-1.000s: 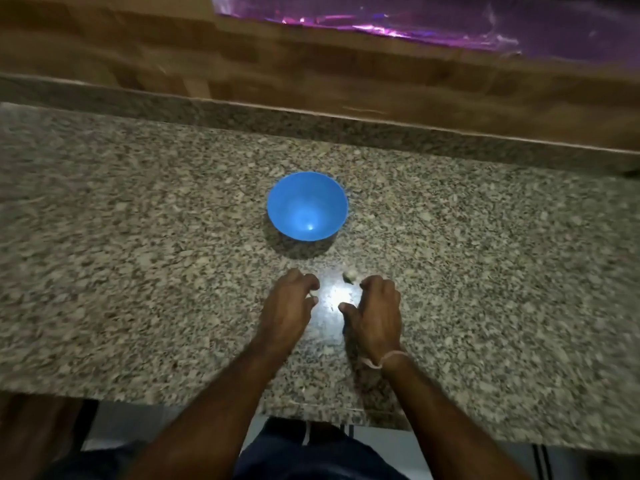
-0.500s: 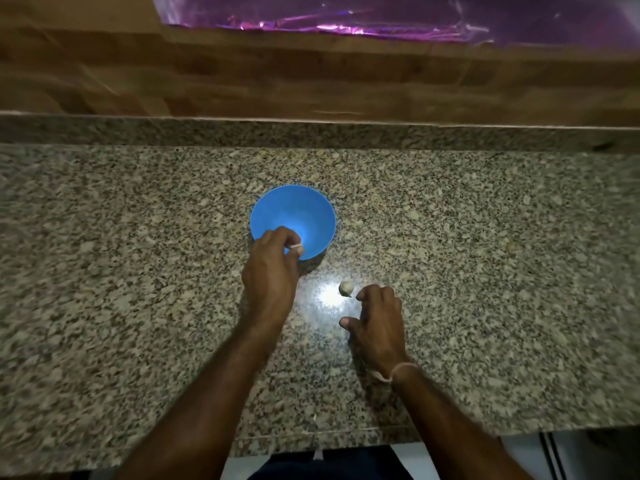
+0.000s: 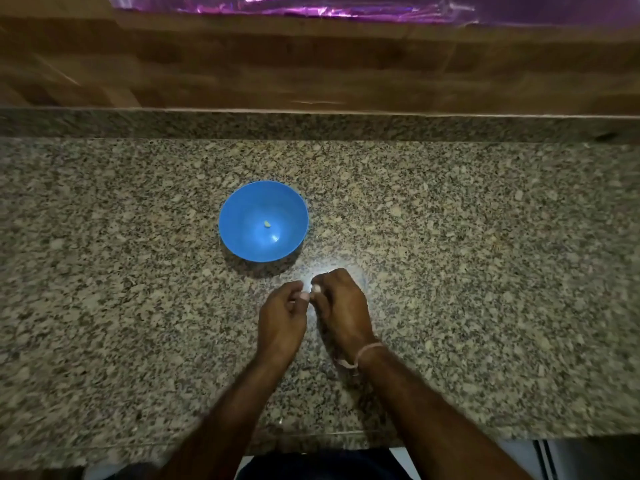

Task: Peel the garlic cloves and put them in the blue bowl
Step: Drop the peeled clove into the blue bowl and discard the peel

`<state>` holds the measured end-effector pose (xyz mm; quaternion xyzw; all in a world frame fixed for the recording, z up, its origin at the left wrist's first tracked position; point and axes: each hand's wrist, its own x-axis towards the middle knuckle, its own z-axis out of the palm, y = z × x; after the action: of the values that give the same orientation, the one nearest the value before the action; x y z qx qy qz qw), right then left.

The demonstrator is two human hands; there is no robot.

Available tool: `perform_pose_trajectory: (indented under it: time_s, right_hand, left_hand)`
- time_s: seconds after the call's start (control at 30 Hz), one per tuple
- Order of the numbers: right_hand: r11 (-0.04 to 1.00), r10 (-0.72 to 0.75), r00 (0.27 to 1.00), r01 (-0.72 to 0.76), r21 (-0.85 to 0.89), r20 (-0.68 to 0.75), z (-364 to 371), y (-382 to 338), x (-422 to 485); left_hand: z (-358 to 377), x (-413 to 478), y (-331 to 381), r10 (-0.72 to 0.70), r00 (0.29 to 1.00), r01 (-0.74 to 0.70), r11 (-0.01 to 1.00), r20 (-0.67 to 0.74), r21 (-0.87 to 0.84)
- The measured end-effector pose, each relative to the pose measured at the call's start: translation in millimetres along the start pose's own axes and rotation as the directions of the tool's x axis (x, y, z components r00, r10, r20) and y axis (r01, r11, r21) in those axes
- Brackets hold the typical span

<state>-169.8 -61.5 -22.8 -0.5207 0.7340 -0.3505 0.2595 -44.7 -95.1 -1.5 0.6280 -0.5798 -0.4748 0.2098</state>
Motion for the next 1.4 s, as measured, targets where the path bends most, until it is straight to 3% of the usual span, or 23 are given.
perform_pose_trajectory:
  time_s: [0.07, 0.17, 0.23, 0.43, 0.67, 0.83, 0.97, 1.17, 1.4]
  right_hand:
    - [0.980, 0.097, 0.995, -0.102, 0.168, 0.037, -3, 2, 2]
    - [0.737, 0.296, 0.938, -0.343, 0.582, 0.178, -18, 1, -3]
    - [0.647, 0.302, 0.929, -0.365, 0.670, 0.214, -34, 1, -5]
    - [0.673, 0.187, 0.950, -0.309, 0.672, 0.250, -67, -4, -6]
    - [0.842, 0.025, 0.986, -0.111, 0.528, 0.168, -88, -6, -7]
    - [0.775, 0.076, 0.989, -0.137, 0.617, 0.124, -98, -15, -12]
    - [0.772, 0.059, 0.995, -0.095, 0.628, 0.078, -102, -16, -14]
    - [0.799, 0.083, 0.996, -0.076, 0.596, 0.016, -105, -18, -19]
    - [0.885, -0.058, 0.998, 0.061, 0.462, -0.022, -113, -25, -20]
  left_hand:
    - [9, 1, 6, -0.142, 0.989, 0.145, 0.973, 0.030, -0.181]
    - [11, -6, 19, -0.217, 0.971, 0.237, 0.863, 0.096, -0.447]
    - [10, -12, 26, -0.225, 0.965, 0.262, 0.795, 0.134, -0.547]
    - [13, -25, 44, -0.228, 0.939, 0.343, 0.610, 0.257, -0.714]
    - [15, -35, 61, -0.194, 0.946, 0.324, 0.606, 0.260, -0.727]
    - [18, -36, 64, -0.185, 0.931, 0.364, 0.555, 0.316, -0.748]
    - [20, -42, 65, -0.134, 0.941, 0.328, 0.584, 0.310, -0.743]
    - [21, -43, 70, -0.128, 0.949, 0.310, 0.544, 0.288, -0.780]
    - [24, -47, 72, -0.092, 0.982, 0.183, 0.698, 0.167, -0.693]
